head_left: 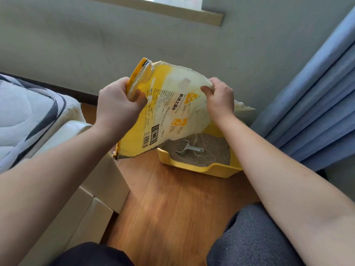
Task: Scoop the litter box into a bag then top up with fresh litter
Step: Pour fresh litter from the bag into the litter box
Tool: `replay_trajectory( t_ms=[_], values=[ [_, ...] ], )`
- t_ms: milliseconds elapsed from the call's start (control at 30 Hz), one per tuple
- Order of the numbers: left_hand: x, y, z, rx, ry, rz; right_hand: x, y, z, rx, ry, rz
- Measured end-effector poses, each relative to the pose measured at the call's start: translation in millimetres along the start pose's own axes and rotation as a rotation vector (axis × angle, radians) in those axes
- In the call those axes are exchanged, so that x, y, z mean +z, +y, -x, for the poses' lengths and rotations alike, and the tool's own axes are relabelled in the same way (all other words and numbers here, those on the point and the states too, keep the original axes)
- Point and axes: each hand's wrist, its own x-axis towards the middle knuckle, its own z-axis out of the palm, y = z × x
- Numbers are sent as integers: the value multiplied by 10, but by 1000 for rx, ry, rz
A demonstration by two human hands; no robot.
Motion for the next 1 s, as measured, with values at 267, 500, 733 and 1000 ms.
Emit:
replay_trajectory(
  t_ms=[267,500,733,1000],
  values=[
    [79,-34,-17,6,-25,-52,-141,93,18,-16,3,55],
    [145,-31,5,-47,-111,-30,-358,181,69,-3,-34,144],
    [113,-34,1,-67,-82,-54,-376,109,97,93,-148,159],
    [-12,-73,-131,-94,20,-149,-215,-75,127,178,-230,117]
  ],
)
